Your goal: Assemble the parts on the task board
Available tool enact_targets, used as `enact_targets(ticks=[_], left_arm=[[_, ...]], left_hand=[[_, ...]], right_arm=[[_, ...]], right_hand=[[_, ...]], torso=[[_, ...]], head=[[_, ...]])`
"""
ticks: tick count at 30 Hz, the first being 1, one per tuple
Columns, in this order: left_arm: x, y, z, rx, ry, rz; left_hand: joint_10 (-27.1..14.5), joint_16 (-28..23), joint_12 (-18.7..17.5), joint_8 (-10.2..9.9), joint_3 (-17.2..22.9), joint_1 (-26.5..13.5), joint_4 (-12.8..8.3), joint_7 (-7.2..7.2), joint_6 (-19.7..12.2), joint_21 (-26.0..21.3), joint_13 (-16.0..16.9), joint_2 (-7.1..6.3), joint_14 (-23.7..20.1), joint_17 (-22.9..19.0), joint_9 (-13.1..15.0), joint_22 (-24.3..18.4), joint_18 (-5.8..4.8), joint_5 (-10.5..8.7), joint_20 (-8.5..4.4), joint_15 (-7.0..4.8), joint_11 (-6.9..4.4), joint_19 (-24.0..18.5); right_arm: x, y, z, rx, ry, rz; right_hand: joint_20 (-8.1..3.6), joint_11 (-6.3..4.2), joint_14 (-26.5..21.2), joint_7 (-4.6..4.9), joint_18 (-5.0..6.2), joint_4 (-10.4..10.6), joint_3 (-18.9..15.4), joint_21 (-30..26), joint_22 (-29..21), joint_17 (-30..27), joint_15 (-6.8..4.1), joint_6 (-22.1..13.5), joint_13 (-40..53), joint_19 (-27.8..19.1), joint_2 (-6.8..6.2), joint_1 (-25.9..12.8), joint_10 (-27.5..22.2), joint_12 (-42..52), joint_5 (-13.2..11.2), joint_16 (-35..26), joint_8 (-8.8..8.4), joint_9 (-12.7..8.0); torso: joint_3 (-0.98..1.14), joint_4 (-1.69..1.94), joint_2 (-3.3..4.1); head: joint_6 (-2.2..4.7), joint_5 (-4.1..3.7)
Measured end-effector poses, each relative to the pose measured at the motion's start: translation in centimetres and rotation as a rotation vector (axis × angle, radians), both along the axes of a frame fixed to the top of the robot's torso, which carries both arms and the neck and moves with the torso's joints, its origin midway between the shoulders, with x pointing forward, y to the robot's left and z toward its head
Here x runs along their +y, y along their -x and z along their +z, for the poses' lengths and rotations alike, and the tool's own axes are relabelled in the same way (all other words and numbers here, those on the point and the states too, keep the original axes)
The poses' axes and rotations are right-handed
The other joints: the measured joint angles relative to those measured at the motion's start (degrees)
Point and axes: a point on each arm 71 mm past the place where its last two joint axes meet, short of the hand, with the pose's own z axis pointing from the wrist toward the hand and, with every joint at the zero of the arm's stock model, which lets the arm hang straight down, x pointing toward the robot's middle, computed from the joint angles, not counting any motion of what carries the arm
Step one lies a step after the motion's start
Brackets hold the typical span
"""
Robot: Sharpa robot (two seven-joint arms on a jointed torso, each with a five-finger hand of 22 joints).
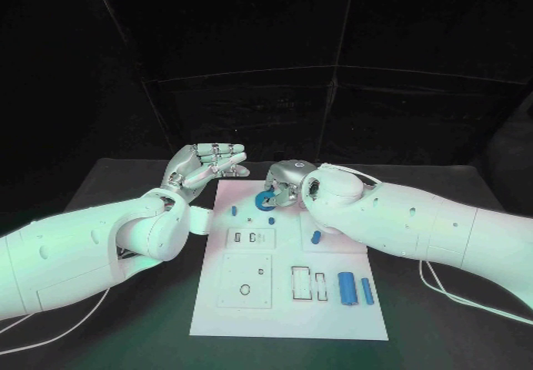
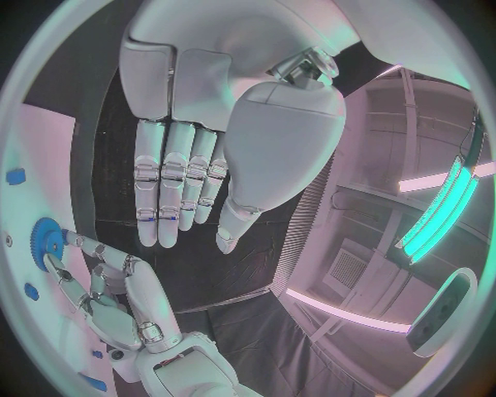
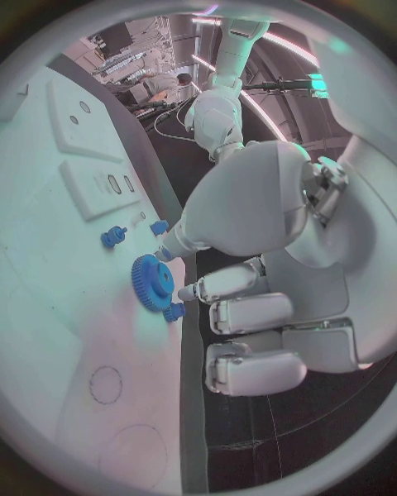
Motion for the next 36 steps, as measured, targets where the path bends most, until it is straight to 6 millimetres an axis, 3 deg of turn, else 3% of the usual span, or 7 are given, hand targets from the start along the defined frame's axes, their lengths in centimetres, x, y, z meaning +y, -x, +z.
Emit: enact_targets(ticks=[7, 11, 14, 20, 24, 28, 36], left_arm=[[0.1, 0.0, 0.0, 0.0, 0.0, 0.001], [0.1, 0.0, 0.0, 0.0, -0.001, 0.003], [0.2, 0.0, 0.0, 0.0, -0.002, 0.004], [0.5, -0.1, 0.0, 0.001, -0.003, 0.007], [0.5, -0.3, -0.1, 0.003, -0.004, 0.007], [0.0, -0.5, -0.2, 0.005, -0.001, -0.005], [-0.6, -0.9, -0.4, 0.009, 0.003, -0.024]], left_hand=[[0.0, -0.26, 0.0, -0.23, 0.0, 0.0, 0.0, 0.0, 0.0, 0.0, 0.0, 0.0, 0.0, 0.0, 0.0, 0.0, 0.0, 0.0, 0.0, 0.0, 0.0, 0.0], [0.0, -0.26, 0.0, -0.23, 0.0, 0.0, 0.0, 0.0, 0.0, 0.0, 0.01, 0.0, 0.0, 0.02, 0.0, 0.01, 0.0, 0.0, 0.0, 0.0, 0.0, 0.0], [0.0, -0.26, -0.2, -0.23, 0.0, 0.0, 0.0, 0.0, 0.0, 0.0, 0.01, 0.0, 0.0, 0.05, 0.0, -0.01, 0.0, 0.0, 0.0, 0.0, 0.0, 0.0], [0.71, -0.49, -0.2, -0.23, -0.16, -0.27, -0.16, -0.06, 0.47, 0.0, 0.01, 0.27, 0.46, 0.33, 0.0, -0.11, 0.0, 0.0, -0.02, -0.03, -0.17, 0.02], [2.59, -0.49, -0.2, -0.22, -0.17, -0.46, -0.48, -0.42, 1.43, 0.0, 0.12, 0.92, 1.52, 0.96, 0.0, -0.12, -0.01, 0.0, -0.49, -0.68, -0.58, 0.92], [3.63, -0.49, -0.2, -0.22, -0.16, -0.7, -0.8, -0.55, 1.91, 0.0, 0.14, 1.17, 1.97, 1.32, 0.0, -0.12, -0.01, 0.0, -0.62, -0.72, -0.94, 1.28], [4.11, -0.92, -0.2, -0.22, -0.39, -0.7, -1.03, -0.82, 2.26, 0.0, 0.13, 1.17, 2.06, 1.46, 0.0, -0.15, -0.01, 0.0, -0.56, -0.82, -1.03, 1.37]], right_arm=[[-0.5, -0.1, -0.1, 0.015, 0.005, -0.009], [-1.5, 0.0, 0.2, -0.006, -0.036, -0.012], [-2.6, 0.2, 0.5, -0.027, -0.09, 0.0], [-7.4, 0.9, 1.2, -0.018, -0.231, 0.015], [-12.6, 1.3, 1.4, 0.035, -0.328, -0.023], [-16.7, 1.5, 1.5, 0.078, -0.403, -0.076], [-21.6, 1.2, 1.4, 0.115, -0.479, -0.16]], right_hand=[[0.0, -0.18, 0.0, -0.31, 0.0, 2.8, -2.31, 0.0, 0.0, 0.0, 0.0, 0.72, 0.0, 0.0, 0.55, -1.76, 0.18, 0.7, 3.24, 0.0, 0.15, 0.06], [0.0, -0.53, 0.0, -0.33, 0.0, 2.6, -2.79, 0.0, 0.0, 0.0, 0.0, 1.14, 0.0, 0.0, 0.45, -1.61, 0.53, 1.5, 3.24, 0.0, 0.15, 0.05], [0.0, -0.53, 0.0, -0.32, 0.0, 1.02, -2.61, -0.04, 0.0, 0.0, 0.0, 1.13, 0.0, 0.0, 0.68, 1.7, 0.53, 1.5, 3.91, 0.0, 0.15, 0.02], [0.0, -0.51, 0.0, -0.32, 0.0, -2.61, -1.94, -1.45, 0.0, -0.01, -0.01, 1.13, 0.0, 0.0, 0.3, 7.16, -0.17, 0.15, 4.42, -0.64, 0.15, -0.05], [0.0, -0.63, 0.0, -0.43, 0.0, -4.76, -1.89, -2.18, 0.0, -0.01, -0.01, 2.09, -0.05, -0.48, -0.46, 9.37, -0.63, -0.43, 4.76, -1.13, 0.26, 0.06], [-0.03, -0.92, 0.11, -0.8, -0.01, -5.77, -1.87, -2.2, 0.0, -0.01, -0.11, 2.92, -0.43, -0.64, -0.8, 10.18, -0.92, -0.74, 4.97, -1.18, 0.44, 0.13], [-0.24, -0.6, 0.22, -0.35, -0.01, -6.75, -2.48, -2.42, 0.04, -0.01, -0.23, 1.61, -1.1, -0.85, -1.26, 11.08, -1.25, -1.4, 5.43, -1.18, -0.03, -0.18]], torso=[[0.0, -0.01, -0.01], [0.01, -0.05, -0.03], [0.02, -0.12, -0.09], [0.0, -0.26, -0.27], [0.0, -0.47, -0.57], [0.1, -0.64, -0.8], [0.43, -0.77, -1.01]], head=[[-0.05, 0.07], [-0.04, 0.08], [0.18, 0.05], [0.71, -0.27], [0.94, -0.6], [1.19, -0.95], [1.44, -1.42]])
